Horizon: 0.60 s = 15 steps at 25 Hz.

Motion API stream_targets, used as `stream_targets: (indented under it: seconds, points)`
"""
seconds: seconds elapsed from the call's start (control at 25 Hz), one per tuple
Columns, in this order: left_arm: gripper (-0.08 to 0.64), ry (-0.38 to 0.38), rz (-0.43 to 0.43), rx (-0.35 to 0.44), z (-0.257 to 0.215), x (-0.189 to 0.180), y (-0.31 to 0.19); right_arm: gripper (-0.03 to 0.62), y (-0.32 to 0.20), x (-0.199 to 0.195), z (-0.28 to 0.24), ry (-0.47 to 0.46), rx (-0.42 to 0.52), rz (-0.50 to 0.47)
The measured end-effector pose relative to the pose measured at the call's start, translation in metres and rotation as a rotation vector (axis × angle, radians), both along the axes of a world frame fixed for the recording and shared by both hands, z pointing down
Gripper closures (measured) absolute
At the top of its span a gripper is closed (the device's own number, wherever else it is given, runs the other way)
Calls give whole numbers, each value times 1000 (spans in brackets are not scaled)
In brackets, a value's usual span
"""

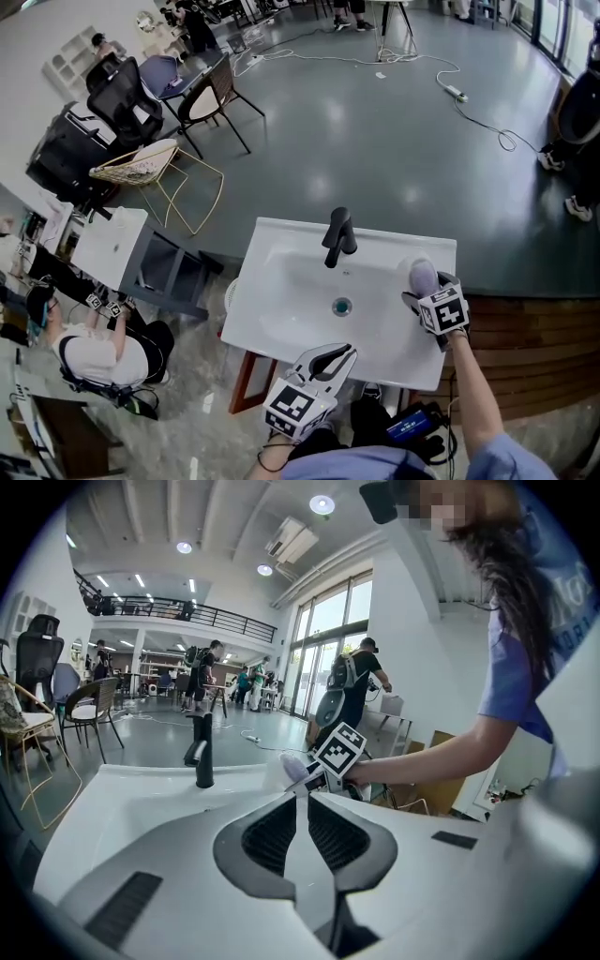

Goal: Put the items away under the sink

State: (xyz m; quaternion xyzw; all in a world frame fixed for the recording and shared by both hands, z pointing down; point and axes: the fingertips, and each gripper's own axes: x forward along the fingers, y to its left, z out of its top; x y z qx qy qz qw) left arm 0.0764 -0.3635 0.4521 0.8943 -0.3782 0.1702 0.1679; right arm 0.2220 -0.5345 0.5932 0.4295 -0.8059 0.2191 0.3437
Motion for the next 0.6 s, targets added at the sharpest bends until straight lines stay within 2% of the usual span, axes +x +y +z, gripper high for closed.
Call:
stream_targets:
  seconds: [0.28, 0.6]
  points:
    - [525, 5, -1, -19, 9, 1, -2, 158, 17, -18, -46, -45, 40, -113]
    - [525, -8, -5, -46, 31, -4, -7, 158, 54, -58, -117, -101, 92, -268]
